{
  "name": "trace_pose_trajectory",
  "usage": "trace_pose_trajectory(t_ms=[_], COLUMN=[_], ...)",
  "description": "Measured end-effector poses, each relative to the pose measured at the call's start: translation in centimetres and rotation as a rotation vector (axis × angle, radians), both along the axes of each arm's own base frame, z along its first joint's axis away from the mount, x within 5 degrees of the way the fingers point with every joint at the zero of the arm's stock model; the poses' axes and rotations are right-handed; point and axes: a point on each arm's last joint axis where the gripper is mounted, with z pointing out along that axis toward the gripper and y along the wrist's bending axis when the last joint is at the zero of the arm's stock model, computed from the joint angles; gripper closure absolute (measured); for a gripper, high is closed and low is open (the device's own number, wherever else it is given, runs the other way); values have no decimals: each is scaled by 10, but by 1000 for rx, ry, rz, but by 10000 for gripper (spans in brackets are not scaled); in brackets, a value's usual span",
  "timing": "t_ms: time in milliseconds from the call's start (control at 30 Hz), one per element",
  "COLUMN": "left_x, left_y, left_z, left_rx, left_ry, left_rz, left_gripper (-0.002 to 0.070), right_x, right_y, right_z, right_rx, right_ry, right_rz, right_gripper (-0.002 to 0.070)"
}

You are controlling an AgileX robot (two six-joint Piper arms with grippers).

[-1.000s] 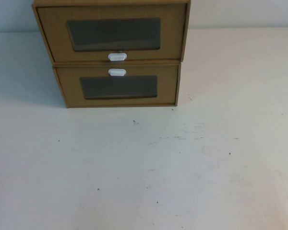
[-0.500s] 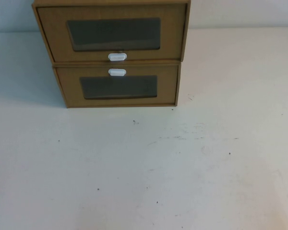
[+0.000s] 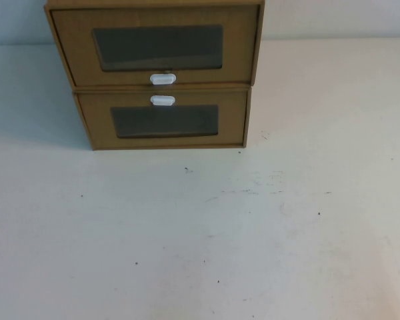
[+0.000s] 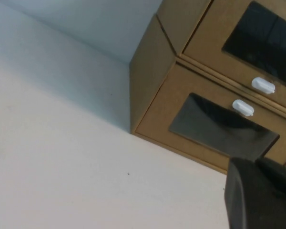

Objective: Open the shoe box
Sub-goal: 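Pull the top drawer of the cardboard box fully open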

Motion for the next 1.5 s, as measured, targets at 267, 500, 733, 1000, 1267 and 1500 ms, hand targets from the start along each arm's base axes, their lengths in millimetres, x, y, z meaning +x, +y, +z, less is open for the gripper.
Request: trace_pose_trajectory(t_ms=[267,500,733,1000,1267,1500], left_x=[-1,-5,10,64,145,216], left_y=[-3,-15,-31,-57,-87,-113], left_z=[-1,33,88,127,169,242], left_rx=[-118,-13,196,394,575,699], left_ry=[31,-5,27,192,278,221], left_rz=[-25,-216,-402,-565,-700,-783], left_gripper=[680,680,680,680,680,680], right_x=[0,0,0,0,0,0], right_y=[0,0,0,0,0,0], right_z=[0,0,0,0,0,0], right_rx=[0,0,0,0,0,0], right_ry=[0,0,0,0,0,0], right_rz=[0,0,0,0,0,0], right_gripper=[690,689,689,689,690,690])
